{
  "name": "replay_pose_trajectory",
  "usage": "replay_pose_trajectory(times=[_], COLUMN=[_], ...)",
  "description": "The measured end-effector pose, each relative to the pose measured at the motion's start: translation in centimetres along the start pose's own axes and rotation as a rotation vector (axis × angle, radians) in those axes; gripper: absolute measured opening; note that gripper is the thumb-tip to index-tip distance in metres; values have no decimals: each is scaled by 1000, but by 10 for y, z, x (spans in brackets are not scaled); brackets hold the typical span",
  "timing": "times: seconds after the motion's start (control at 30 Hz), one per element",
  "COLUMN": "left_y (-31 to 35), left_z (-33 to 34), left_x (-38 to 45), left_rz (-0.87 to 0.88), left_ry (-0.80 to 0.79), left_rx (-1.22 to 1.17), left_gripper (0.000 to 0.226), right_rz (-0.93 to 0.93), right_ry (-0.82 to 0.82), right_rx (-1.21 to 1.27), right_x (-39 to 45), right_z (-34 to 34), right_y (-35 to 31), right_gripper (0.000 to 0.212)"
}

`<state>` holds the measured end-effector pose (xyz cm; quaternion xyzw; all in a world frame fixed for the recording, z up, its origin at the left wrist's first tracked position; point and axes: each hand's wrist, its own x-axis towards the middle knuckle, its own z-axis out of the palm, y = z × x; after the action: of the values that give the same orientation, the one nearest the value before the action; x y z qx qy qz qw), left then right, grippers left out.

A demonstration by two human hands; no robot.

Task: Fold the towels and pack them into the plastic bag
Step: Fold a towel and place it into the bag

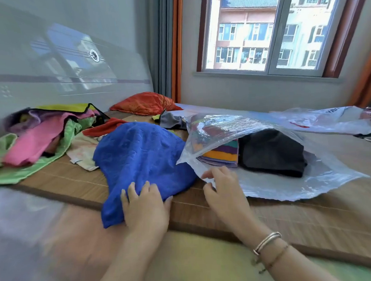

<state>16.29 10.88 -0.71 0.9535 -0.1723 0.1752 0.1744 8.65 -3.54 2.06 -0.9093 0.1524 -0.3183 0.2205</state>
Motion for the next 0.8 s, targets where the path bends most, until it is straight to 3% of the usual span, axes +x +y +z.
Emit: replay_pose_trajectory(times=[0.1,0.2,0.3,0.4,0.5,0.57,0.63,0.8], left_y=[-22,-39,-49,-52,-51,-52,-57,-71], left_z=[-12,-23,-50,-81,-95,-96,-95,-96], left_x=[-7,-18,-34,-59,-87,-99,-104,-108], left_rz=[3,-13,12,76,68,76,80,56], left_ry=[28,102,102,97,-121,-284,-368,-500], left_rx=[-50,-176,-252,-484,-745,-854,-863,-826], left_gripper=[26,23,21,15,19,23,23,24], right_rz=[-4,39,145,133,115,205,308,365], right_ry=[48,-16,-90,-81,-96,-90,-97,-207], right_rx=[156,300,436,470,473,516,583,735], right_x=[-33,-57,-69,-81,-88,-83,-79,-91], right_z=[3,12,15,12,12,13,12,4], right_y=[-30,-42,-45,-47,-49,-51,-54,-70], right_gripper=[23,26,42,59,58,43,24,34])
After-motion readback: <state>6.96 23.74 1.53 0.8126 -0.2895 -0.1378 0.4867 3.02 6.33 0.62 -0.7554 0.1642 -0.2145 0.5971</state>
